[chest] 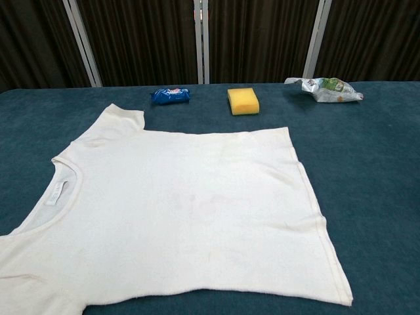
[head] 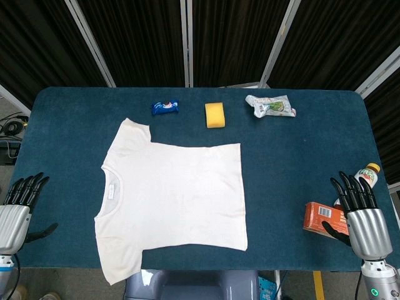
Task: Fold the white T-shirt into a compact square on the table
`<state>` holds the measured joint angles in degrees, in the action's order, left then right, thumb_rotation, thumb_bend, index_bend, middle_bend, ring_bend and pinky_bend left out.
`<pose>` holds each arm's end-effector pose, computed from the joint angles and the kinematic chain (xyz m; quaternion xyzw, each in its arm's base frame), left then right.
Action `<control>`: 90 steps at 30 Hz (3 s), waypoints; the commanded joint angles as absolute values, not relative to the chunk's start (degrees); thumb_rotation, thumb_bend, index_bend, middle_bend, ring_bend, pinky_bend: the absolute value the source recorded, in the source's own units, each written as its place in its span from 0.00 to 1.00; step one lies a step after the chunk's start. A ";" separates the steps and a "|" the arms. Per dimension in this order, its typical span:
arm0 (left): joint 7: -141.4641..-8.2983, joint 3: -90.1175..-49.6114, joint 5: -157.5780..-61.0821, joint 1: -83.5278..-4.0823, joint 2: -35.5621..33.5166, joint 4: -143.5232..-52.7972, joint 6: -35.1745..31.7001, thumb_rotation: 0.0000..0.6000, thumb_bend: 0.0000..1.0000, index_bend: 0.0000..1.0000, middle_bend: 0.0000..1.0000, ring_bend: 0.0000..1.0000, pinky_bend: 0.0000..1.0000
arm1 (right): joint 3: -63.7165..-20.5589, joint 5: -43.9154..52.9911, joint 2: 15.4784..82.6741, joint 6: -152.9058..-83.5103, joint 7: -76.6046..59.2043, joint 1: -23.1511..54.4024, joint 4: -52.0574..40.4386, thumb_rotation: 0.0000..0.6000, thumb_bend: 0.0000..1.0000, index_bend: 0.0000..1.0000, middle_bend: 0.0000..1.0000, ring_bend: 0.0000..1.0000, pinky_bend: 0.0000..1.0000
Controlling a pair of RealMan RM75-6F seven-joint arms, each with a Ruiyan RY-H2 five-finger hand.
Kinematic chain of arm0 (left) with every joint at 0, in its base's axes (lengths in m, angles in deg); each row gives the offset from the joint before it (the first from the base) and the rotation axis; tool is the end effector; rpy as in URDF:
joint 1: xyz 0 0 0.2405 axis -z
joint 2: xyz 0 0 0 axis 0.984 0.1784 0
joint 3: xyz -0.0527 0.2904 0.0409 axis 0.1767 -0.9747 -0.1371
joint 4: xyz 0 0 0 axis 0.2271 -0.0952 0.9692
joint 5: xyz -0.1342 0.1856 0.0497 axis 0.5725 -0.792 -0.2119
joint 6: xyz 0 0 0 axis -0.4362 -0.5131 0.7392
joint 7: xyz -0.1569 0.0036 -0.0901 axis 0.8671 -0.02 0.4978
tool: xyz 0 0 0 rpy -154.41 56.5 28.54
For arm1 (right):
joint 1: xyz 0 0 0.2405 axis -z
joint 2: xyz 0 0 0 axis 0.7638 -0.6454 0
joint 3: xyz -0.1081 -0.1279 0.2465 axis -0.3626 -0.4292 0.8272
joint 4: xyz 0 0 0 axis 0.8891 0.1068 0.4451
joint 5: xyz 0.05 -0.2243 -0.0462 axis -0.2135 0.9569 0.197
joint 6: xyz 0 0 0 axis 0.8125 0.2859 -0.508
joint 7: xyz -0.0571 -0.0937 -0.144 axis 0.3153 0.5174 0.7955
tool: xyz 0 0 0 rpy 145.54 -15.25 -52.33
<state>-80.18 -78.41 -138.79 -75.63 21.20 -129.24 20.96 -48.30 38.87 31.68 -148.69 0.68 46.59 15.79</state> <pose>-0.3103 0.2020 0.1488 -0.6131 -0.3917 -0.4056 0.5533 -0.3027 -0.2114 0.1582 0.6071 -0.2855 0.4589 0.5825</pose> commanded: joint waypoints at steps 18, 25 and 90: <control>-81.58 -77.97 -136.80 -74.60 22.59 -131.81 18.30 1.00 0.00 0.00 0.00 0.00 0.00 | -57.16 47.81 34.04 -122.11 2.92 34.08 14.33 1.00 0.01 0.46 0.05 0.00 0.00; -81.70 -77.54 -135.31 -74.34 22.35 -131.40 17.54 1.00 0.00 0.00 0.00 0.00 0.00 | -56.53 47.65 40.90 -114.94 5.99 29.81 12.07 1.00 0.14 0.53 0.06 0.00 0.00; -81.93 -77.66 -134.95 -74.07 22.02 -130.79 16.85 1.00 0.00 0.00 0.00 0.00 0.00 | -59.60 46.57 56.16 -118.75 9.04 26.79 -1.85 1.00 0.46 0.62 0.07 0.00 0.00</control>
<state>-81.92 -77.64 -134.94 -74.08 22.03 -130.81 16.87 -59.61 46.59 56.13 -118.72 9.07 26.81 -1.83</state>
